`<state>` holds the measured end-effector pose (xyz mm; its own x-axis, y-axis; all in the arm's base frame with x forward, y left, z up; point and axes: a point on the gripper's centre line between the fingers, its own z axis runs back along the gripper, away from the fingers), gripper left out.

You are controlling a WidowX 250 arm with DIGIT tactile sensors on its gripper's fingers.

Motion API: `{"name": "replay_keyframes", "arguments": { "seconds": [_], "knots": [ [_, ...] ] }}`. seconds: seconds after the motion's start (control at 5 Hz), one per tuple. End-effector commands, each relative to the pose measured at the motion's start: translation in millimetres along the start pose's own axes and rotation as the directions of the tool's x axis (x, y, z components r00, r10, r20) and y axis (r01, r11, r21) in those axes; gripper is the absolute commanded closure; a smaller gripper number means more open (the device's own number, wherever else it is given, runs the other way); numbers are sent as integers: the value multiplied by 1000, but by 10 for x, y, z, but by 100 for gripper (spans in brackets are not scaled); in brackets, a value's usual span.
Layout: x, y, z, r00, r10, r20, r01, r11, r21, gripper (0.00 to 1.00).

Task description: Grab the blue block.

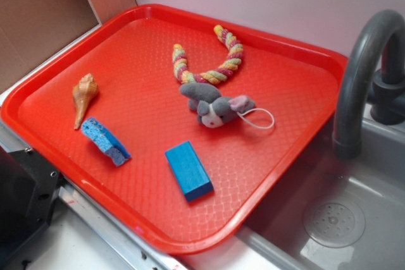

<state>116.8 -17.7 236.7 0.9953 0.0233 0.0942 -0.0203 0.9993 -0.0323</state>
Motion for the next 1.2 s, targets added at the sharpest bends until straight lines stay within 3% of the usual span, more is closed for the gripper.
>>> {"name": "replay_keyframes", "arguments": {
  "seconds": [0.0, 0.2, 0.4, 0.6, 0.8, 1.0],
  "knots": [
    [0, 0, 0, 1000, 0, 0, 0, 1000, 0, 0],
    [23, -181, -125, 967, 246, 68, -245, 969, -12, 0],
    [49, -375, -235, 920, 371, 128, -364, 928, -79, 0],
    [118, -583, -353, 860, 492, 133, -473, 868, -150, 0],
    [307, -919, -653, 795, 603, 73, -581, 790, -194, 0],
    [419, -1018, -853, 682, 730, 46, -717, 679, -155, 0]
  ]
}}
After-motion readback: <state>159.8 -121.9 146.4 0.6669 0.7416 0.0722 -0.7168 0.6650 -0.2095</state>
